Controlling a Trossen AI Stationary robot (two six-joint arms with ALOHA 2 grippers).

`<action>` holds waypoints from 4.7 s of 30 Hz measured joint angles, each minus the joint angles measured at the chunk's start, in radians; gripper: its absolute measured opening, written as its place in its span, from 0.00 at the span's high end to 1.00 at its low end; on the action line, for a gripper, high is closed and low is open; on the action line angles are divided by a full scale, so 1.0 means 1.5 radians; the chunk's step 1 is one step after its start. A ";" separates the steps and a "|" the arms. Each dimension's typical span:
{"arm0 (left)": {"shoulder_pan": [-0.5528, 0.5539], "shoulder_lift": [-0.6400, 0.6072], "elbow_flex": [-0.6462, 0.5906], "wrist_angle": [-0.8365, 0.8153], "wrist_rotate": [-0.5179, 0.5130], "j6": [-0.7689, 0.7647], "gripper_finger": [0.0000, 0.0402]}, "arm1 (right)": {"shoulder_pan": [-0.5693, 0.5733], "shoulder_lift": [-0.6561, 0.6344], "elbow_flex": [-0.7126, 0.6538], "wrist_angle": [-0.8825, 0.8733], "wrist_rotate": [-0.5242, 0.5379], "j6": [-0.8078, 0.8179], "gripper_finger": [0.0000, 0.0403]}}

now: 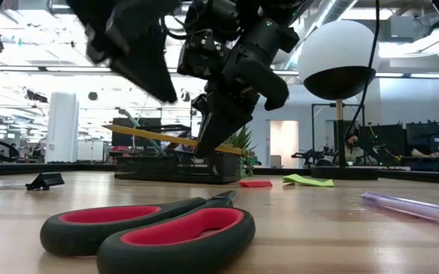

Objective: Pick and place office supplies into organizer
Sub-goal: Put the yellow pencil into the black desk organizer

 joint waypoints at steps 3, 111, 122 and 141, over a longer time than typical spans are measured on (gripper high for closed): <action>0.009 0.000 0.084 -0.195 -0.007 -0.009 0.76 | -0.008 0.000 0.000 -0.002 0.007 0.013 0.97; 0.179 -0.280 0.289 -0.075 -0.324 0.314 0.98 | -0.260 -0.123 0.000 0.813 -0.429 0.542 0.65; 0.217 -0.278 0.287 -0.303 -0.297 0.061 0.98 | -0.295 -0.198 -0.048 0.812 -0.768 0.762 0.61; 0.340 -0.265 -0.125 0.310 -0.095 0.161 0.98 | -0.210 -0.397 -0.086 0.804 -0.768 0.761 0.73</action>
